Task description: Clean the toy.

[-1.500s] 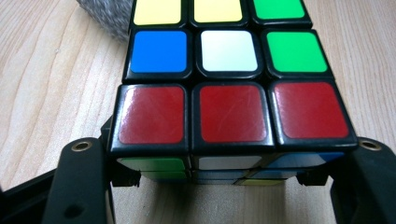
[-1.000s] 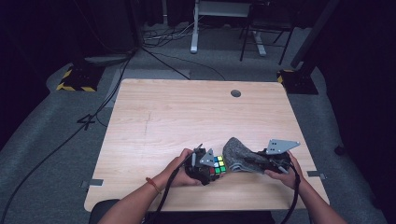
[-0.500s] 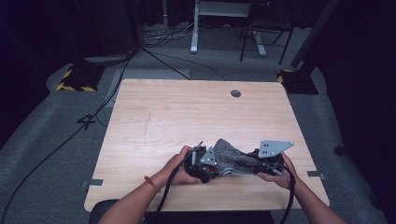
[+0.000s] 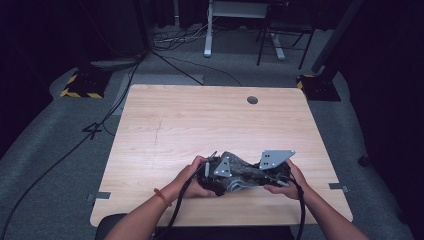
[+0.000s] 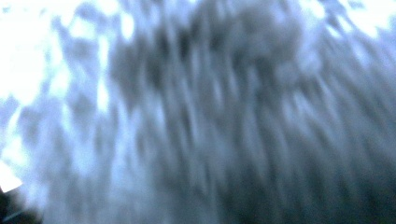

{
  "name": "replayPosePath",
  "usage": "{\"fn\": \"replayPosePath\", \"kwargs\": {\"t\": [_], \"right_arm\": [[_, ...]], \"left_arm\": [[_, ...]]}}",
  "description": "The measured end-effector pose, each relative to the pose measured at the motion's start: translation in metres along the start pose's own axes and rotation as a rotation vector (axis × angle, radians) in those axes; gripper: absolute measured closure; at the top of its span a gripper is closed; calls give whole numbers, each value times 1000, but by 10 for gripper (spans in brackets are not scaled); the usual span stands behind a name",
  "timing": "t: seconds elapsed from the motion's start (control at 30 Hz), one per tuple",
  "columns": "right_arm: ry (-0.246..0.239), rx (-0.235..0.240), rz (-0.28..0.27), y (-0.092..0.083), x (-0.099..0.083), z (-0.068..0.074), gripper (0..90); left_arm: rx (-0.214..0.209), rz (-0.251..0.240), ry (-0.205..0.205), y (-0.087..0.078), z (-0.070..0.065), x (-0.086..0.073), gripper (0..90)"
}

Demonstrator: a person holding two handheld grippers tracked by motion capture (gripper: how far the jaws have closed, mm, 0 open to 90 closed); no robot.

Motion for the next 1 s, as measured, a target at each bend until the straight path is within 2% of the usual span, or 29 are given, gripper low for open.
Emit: {"fn": "replayPosePath", "kwargs": {"t": [0.2, 0.3, 0.4, 0.5, 0.6, 0.7, 0.87, 1.0], "right_arm": [[22, -52, 47, -1, -21, -13, 771], [46, -62, 40, -6, -26, -17, 772], [40, -51, -2, -9, -20, -14, 772], [24, -17, -44, -9, -6, -3, 772], [-9, -27, -48, -3, 5, 5, 771], [8, -24, -62, 2, 8, 8, 771], [-15, -56, -20, 3, 3, 6, 776], [-25, -116, 24, -4, -9, -4, 781]], "left_arm": [[-3, -7, 9, -3, -1, 1, 337], [0, -16, 4, -6, 0, 3, 337], [-4, -18, 3, -6, 0, 3, 337], [-12, -16, 6, -3, -1, 5, 337], [-8, -6, 4, -1, -2, 4, 336], [10, -1, 8, -2, -1, 3, 337], [23, 21, 23, -1, -1, 3, 338], [16, -6, 15, -6, -1, 4, 337]]}}
Point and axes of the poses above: each handheld gripper's, and its own axes: y roughly forward along the jaws, x roughly out of its top, z roughly to its left, the point moved 5 cm from there along y, roughly forward along the jaws, and after that the axes turned 10 degrees about -x, right-handed, at the moved point
